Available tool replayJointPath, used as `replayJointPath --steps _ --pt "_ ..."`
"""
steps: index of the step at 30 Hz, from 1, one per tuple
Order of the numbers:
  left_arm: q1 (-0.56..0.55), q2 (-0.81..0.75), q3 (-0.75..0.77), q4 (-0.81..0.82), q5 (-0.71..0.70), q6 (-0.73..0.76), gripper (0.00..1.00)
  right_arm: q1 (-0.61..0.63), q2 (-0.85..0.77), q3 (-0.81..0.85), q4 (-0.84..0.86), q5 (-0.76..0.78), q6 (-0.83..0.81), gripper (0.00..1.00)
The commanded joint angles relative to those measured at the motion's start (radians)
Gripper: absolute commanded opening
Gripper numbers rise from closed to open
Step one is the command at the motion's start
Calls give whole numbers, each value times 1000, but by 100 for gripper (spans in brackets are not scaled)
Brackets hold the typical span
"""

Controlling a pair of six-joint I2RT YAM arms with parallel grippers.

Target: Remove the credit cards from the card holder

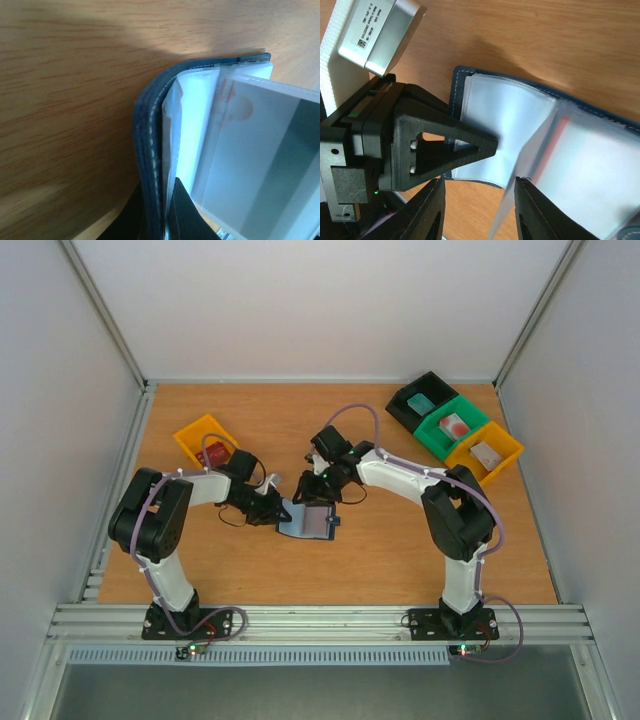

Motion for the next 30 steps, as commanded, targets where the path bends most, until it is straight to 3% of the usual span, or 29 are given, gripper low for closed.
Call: replayJointPath --steps 1,10,20,26,27,30 --pt "0 5 -3 20 -21 -2 0 9 -5 -25 73 -55 54 38" --pt "-1 15 13 9 -29 11 0 44 73 6 161 -114 72 39" --pt "2 49 13 39 9 39 0 -33 -113 -135 120 -72 56 40" --pt "8 122 39 4 32 55 0 -45 -5 -212 194 -118 112 34" --pt "10 124 47 -10 27 61 5 -45 8 -206 191 -92 106 34" --pt "22 82 43 -31 -2 88 37 -46 46 -192 145 -16 88 32"
